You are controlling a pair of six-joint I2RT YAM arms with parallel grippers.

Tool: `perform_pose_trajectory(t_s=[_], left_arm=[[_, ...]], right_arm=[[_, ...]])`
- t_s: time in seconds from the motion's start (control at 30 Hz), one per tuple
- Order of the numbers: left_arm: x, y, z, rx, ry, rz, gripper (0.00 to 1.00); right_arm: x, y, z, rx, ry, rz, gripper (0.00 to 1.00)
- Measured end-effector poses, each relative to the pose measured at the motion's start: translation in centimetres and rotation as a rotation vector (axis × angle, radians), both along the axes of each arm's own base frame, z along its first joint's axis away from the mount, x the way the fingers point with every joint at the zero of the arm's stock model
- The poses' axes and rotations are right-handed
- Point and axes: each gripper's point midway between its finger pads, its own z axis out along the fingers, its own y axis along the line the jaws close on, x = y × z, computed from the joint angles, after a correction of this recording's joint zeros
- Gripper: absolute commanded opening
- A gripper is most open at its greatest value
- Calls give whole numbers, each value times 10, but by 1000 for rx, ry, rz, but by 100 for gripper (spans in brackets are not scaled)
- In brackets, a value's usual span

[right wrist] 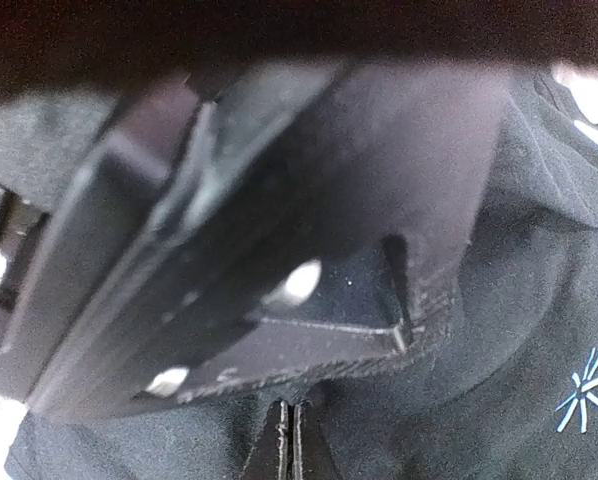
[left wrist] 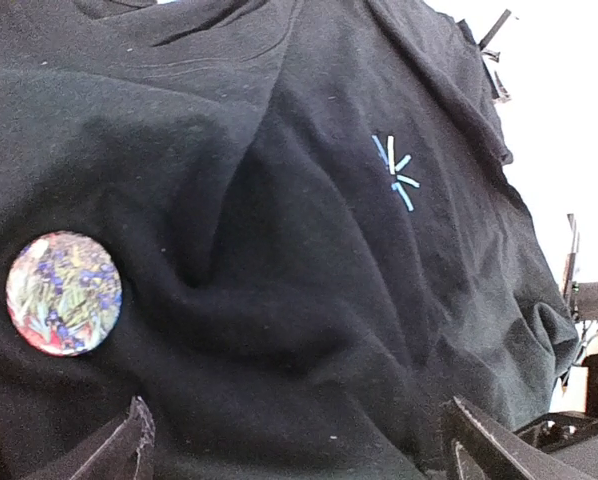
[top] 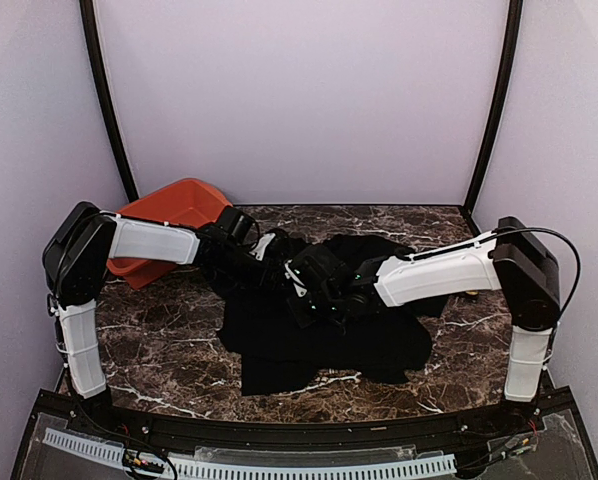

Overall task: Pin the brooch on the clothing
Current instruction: Smooth out the clothing with brooches at the center of the board.

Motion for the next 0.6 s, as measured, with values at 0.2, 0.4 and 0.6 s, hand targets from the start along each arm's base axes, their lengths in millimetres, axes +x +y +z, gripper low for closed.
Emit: perform_pose_trajectory(t_s=[0.2, 0.4, 0.6], left_arm=[[-6, -5, 3, -29, 22, -24, 86], [-12, -3, -2, -5, 43, -31, 90], [-2, 12, -2, 95, -73, -25, 99]], right_arm=[[1, -2, 0, -11, -14, 2, 0], [4, -3, 7, -11, -39, 0, 0], [3, -3, 7, -12, -40, 7, 0]])
